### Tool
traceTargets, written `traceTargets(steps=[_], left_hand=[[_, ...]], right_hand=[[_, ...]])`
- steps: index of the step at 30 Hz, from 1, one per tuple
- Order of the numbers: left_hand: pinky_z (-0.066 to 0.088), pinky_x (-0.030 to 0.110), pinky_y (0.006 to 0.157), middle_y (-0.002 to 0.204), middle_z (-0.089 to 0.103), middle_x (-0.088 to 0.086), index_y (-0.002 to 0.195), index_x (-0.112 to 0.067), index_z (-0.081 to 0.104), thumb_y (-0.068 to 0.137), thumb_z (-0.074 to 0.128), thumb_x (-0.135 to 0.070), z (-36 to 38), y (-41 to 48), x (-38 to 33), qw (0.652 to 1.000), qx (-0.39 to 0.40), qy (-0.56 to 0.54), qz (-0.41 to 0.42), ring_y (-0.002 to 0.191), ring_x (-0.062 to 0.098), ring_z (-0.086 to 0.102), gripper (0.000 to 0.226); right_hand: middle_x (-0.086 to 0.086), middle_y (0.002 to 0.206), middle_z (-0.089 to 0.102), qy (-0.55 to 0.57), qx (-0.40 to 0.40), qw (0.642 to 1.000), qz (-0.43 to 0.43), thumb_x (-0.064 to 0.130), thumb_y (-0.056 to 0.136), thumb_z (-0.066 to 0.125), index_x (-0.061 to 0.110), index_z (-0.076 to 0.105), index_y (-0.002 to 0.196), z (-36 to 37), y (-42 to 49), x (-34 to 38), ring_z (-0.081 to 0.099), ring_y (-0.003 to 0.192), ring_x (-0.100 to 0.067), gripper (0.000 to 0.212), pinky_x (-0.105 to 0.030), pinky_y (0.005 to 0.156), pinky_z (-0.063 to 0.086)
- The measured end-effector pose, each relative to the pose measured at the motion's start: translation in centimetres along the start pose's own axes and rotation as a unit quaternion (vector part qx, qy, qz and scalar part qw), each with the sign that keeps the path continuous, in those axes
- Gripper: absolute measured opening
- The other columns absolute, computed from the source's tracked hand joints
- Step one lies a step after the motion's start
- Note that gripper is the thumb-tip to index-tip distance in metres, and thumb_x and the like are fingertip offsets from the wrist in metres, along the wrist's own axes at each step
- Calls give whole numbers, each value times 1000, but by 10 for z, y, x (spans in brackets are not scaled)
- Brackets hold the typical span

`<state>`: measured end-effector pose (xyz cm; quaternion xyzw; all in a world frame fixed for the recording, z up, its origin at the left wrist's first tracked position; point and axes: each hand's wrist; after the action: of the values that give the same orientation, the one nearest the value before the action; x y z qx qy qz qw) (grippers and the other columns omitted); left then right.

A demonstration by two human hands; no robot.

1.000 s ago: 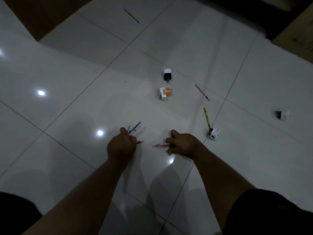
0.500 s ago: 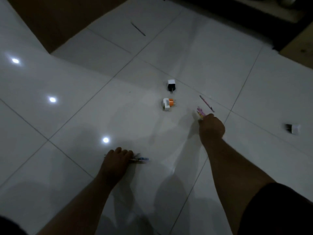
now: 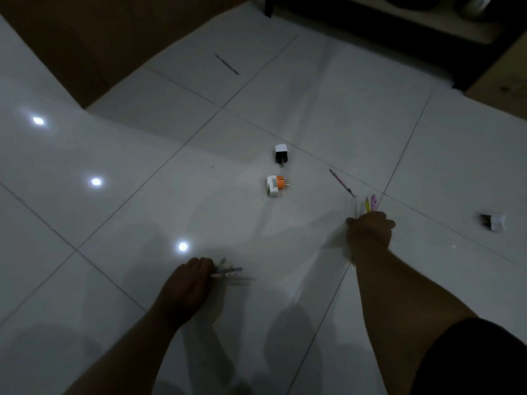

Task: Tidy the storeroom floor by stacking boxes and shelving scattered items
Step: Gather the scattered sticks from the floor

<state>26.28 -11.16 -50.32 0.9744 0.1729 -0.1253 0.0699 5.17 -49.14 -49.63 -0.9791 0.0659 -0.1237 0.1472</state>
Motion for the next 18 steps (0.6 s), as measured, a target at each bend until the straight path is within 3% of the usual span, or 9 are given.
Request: traceTargets(steps=[4,8,11,13,15,18], left_hand=[[35,32,51,75,56,3,94,-17,56,94,43,-36,-6,21,-6,997,-12,0,-70,65,28,56,23],[33,32,57,77,54,0,96,-22,50,98,33,-44,-2,28,-13,983,14,-69,-167,69,28,57,27],[35,32,57,78,55,0,94,-24,47,98,36,-43,4,26,-20,980,17,-77,-184,71,28,58,22],[37,34,57,79,57,0,93,-25,47,101,42,-40,7,25,-21,978,28,-74,-195,73,28,59,18],[37,35,58,81,58,1,93,-25,47,102,48,-35,8,24,-21,972,38,-91,-213,75,28,60,14],[42,36,61,84,59,1,96,-24,49,103,47,-34,10,22,-20,967,37,-100,-232,78,27,60,13]], right_hand=[[-26,137,49,32,-27,998,50,31,95,70,-4,42,138,-11,9,-12,53,125,-41,63,-48,97,49],[-24,127,64,41,11,996,77,8,95,61,-7,62,123,-16,27,-17,62,120,-39,31,-45,98,53],[-23,134,60,59,-8,993,105,11,96,60,-3,55,131,-20,36,-17,58,125,-37,38,-42,99,50],[-28,152,41,32,-33,990,132,15,102,54,-3,34,149,-22,39,-25,43,138,-42,55,-47,110,39],[-29,163,21,-26,0,992,124,27,105,50,-10,20,155,-19,47,-43,28,147,-46,68,-51,119,25],[-23,153,45,8,9,995,102,41,101,54,-3,50,145,-11,63,-63,46,138,-40,62,-48,114,39]])
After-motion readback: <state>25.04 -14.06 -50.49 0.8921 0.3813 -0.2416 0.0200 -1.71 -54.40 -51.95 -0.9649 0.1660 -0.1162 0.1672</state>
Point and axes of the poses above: each hand's wrist, its own y-axis towards the middle knuckle, its own z-axis out of the palm, x = y × z
